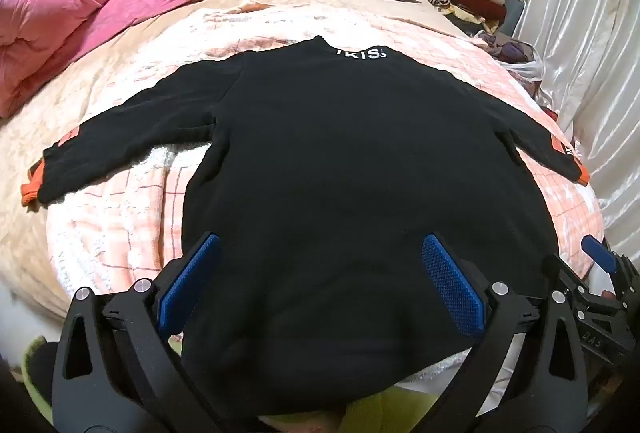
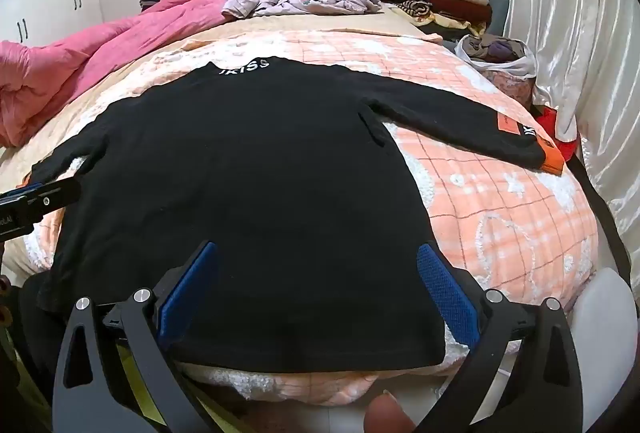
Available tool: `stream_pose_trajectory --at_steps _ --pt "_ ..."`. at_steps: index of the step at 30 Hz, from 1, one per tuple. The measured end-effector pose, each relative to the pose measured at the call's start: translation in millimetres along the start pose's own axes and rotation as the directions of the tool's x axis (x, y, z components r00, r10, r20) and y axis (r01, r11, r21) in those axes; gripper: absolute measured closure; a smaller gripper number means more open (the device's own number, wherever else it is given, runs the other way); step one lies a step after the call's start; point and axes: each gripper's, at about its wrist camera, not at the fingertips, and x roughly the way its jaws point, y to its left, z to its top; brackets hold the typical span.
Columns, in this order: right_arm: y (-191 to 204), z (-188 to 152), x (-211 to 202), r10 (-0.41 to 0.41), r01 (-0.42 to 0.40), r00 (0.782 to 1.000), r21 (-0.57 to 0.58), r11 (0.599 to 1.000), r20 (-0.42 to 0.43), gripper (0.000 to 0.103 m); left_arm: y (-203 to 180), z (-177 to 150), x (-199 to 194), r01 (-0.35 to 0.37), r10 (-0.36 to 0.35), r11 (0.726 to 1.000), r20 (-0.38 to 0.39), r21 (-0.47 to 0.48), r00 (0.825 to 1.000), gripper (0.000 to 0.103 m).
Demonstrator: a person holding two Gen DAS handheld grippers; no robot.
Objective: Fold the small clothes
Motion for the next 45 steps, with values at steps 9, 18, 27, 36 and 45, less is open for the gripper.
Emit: stream_pose_trajectory --at_steps 9,18,27,36,45 --pt "5.1 3.5 -3.1 -0.003 0.003 1.0 0.002 1.0 0.008 0.004 -0.2 0.0 0.7 0.001 -0.001 1.0 -0.009 0.001 1.0 0.008" --pt "8.2 4.9 -2.7 -0.004 0.004 1.0 -0.007 1.0 0.01 0.004 1.0 -0.7 0.1 0.001 -0.001 1.0 -0.008 0.0 1.0 0.008" --pt "5.3 1.9 -0.7 0.005 -0.005 1.0 -0.012 1.0 0.012 0.004 0.1 -1.1 0.6 0.001 -0.001 1.0 -0.004 -0.002 1.0 0.008" --pt "6.4 0.8 1.5 0.008 -0.008 1.0 -0.016 1.0 0.011 0.004 1.4 -1.4 -0.4 0.002 -0.002 1.0 -0.002 -0.004 1.0 0.008" --pt "7.2 0.6 2.4 0.006 -0.006 1.0 -0.016 1.0 0.013 0.004 2.1 -0.4 -1.0 0.002 -0.002 1.0 -0.001 -0.005 1.0 0.008"
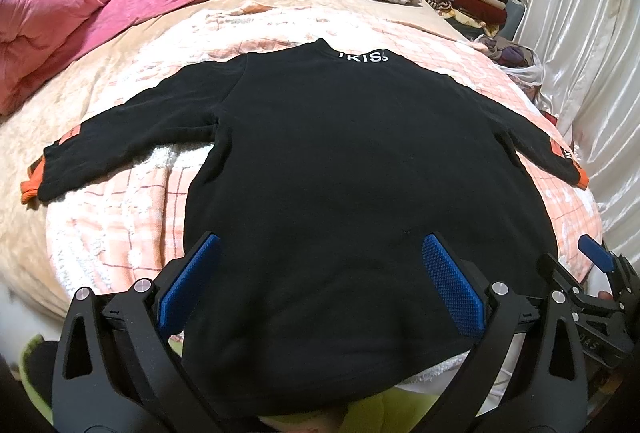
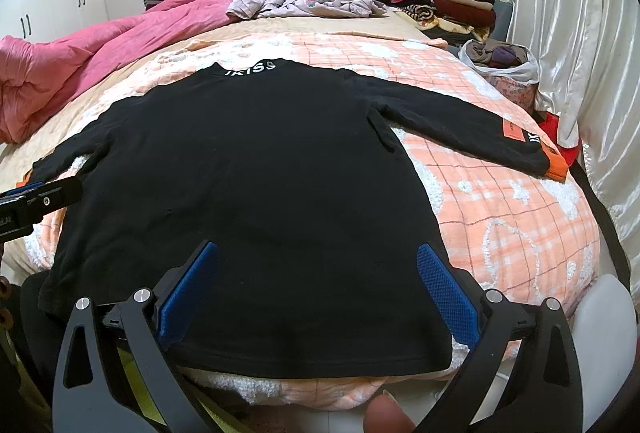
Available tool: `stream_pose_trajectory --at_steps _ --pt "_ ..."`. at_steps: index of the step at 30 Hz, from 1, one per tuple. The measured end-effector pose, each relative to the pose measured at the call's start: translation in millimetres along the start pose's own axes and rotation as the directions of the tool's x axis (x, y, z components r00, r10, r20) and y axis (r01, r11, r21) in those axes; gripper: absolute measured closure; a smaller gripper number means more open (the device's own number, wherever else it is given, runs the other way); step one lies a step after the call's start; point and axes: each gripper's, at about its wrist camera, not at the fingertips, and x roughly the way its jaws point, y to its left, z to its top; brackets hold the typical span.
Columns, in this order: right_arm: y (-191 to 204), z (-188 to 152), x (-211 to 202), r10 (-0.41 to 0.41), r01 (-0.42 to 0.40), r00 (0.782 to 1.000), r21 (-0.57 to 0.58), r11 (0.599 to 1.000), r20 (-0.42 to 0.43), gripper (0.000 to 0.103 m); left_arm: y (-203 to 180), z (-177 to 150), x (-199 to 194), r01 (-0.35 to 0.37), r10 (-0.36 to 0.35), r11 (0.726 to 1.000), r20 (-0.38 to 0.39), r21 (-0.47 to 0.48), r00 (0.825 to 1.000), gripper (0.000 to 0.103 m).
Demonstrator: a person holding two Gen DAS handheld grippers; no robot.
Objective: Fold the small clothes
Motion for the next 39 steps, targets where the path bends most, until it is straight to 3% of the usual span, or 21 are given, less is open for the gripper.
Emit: stream_pose_trajectory --at_steps 25,39 --pt "-10 13 5 0.003 -0.003 1.0 0.024 1.0 0.019 0.004 -8 5 9 -0.017 0.017 1.0 -0.008 0.01 1.0 0.008" --pt "-30 31 29 -0.015 0.015 1.0 0.068 0.998 0.005 0.004 -12 42 38 -0.006 0.007 1.0 -0.016 0.017 1.0 0.008"
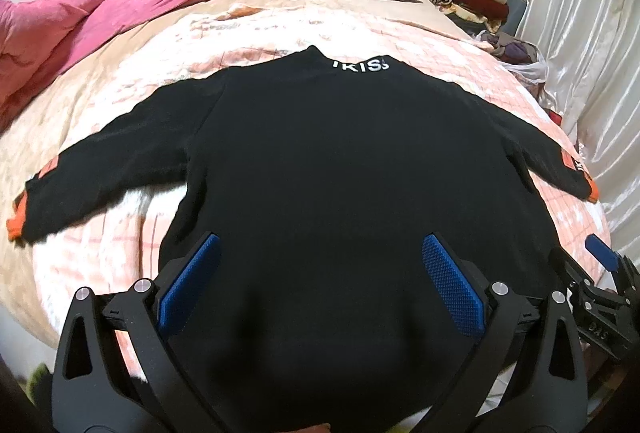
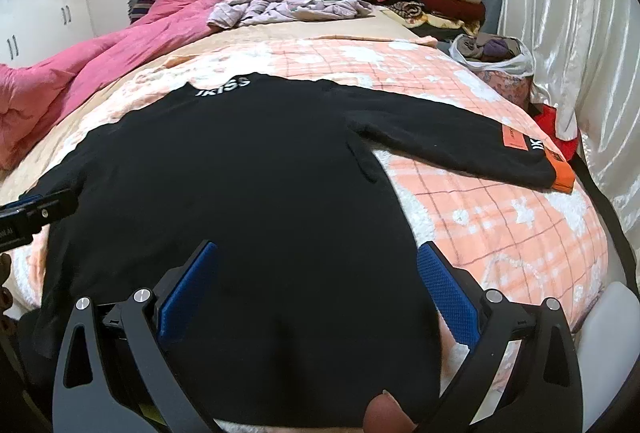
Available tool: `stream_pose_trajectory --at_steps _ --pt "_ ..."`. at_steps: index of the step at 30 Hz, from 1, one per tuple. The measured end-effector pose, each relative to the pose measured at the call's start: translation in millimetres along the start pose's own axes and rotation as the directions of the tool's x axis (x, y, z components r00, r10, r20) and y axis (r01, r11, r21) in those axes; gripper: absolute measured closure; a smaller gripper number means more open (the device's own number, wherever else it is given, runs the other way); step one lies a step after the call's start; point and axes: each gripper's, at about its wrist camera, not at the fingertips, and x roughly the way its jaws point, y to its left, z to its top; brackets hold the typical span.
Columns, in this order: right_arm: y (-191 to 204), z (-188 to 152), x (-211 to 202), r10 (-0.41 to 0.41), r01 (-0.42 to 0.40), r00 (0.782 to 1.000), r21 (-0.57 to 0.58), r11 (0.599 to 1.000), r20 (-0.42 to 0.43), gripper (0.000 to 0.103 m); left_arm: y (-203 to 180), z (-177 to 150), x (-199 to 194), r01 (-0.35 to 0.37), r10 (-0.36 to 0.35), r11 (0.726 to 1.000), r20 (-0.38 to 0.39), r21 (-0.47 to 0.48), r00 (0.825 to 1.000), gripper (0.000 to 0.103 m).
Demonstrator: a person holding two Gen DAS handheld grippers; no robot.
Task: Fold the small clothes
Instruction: 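Move the right tool toward the orange cuff of the sleeve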
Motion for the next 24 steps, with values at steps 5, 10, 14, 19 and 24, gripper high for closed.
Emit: stream_pose_trajectory --at_steps 5,10,14,19,24 --pt "-18 13 13 -0.033 0.033 0.999 0.038 0.999 -0.002 0.004 -1 16 13 0.014 -0.014 1.0 -0.006 0.001 1.0 0.008" --pt "-40 23 30 -0.066 0.069 0.997 0.097 0.993 -0.027 0.004 -2 29 28 0.018 -0.018 1.0 -0.02 -0.001 1.0 0.008" --pt "-57 30 39 -0.092 0.096 0.995 0.134 0.986 -0.038 0.004 -4 36 38 0.028 -0.028 1.0 -0.033 0.001 0.999 0.008" --pt "-88 39 50 -0.119 0.13 0.991 0.214 0.968 -0.06 0.004 -12 48 50 0.047 -0.047 0.999 -0.045 0.005 0.998 0.008" --pt "-120 48 58 -0.186 0.197 0.98 0.271 0.942 -0.065 0.004 -22 59 62 0.066 -0.065 0.998 -0.052 0.022 0.997 0.008"
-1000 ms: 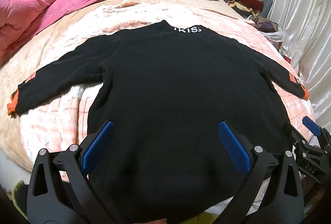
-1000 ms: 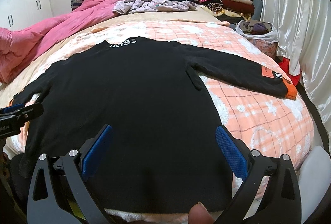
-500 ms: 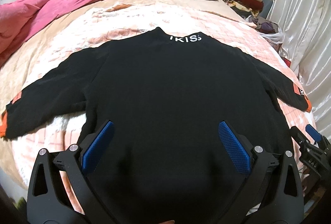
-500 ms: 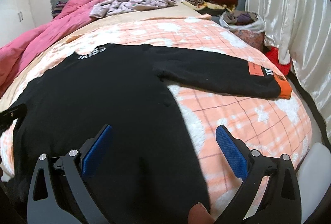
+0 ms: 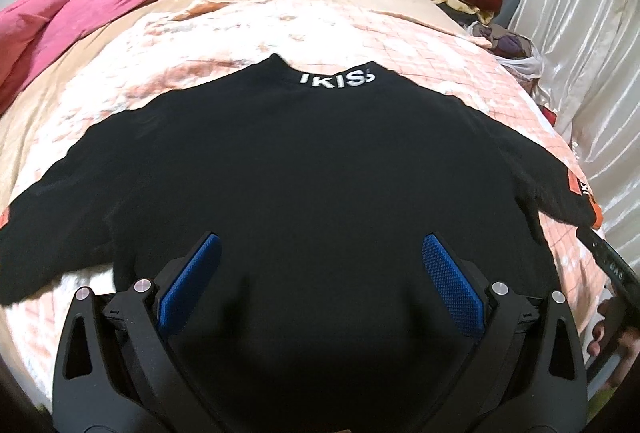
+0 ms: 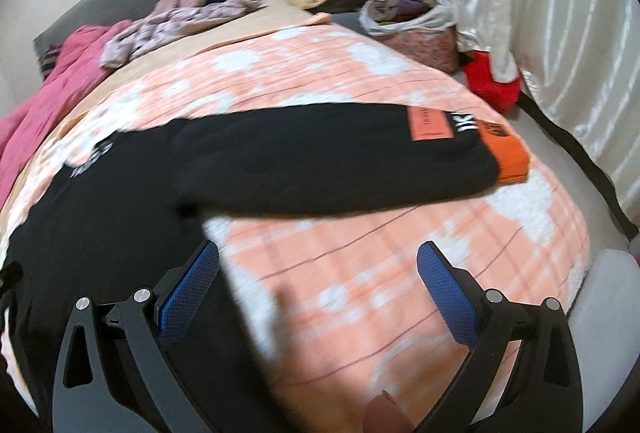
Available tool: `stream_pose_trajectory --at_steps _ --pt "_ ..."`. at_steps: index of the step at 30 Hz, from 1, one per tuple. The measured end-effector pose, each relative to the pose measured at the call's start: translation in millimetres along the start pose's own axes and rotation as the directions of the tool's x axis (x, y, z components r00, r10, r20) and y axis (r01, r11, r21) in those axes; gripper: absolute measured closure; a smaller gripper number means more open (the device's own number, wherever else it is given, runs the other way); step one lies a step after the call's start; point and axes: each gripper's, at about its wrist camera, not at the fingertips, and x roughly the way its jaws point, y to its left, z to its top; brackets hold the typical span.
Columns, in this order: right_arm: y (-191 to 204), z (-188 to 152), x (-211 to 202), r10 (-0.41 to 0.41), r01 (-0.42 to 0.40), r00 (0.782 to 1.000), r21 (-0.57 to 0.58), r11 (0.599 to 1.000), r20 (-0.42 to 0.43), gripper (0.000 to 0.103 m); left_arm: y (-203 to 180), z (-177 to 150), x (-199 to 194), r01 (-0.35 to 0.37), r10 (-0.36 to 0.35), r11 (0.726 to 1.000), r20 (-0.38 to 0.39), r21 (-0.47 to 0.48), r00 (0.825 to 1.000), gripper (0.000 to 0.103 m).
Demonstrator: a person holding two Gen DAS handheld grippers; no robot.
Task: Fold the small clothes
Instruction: 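Move the right tool toward the orange cuff of the sleeve, then close the right tool on the orange sleeve cuff and lift it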
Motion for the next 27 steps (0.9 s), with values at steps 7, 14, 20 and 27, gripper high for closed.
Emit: stream_pose_trajectory --at_steps 7,14,20,27 --pt "-37 18 19 -0.078 0.078 0.997 0.085 0.993 -0.002 0.004 -13 15 16 0.002 -0.002 0.999 -0.012 0.045 1.0 0.008" --pt "-77 28 37 -0.137 0.142 0.99 0.19 0.971 -0.04 0.004 -17 31 26 0.0 0.0 0.998 -0.006 0.065 1.0 0.008" --pt "-108 36 60 -0.156 0.176 0.983 0.273 0.946 -0.093 0.004 -16 41 34 0.007 -0.007 0.997 -0.002 0.077 1.0 0.008" --pt "-139 40 83 -0.115 0.159 0.984 0.387 0.908 -0.135 0.004 -12 41 45 -0.004 0.004 0.997 -0.008 0.078 1.0 0.008"
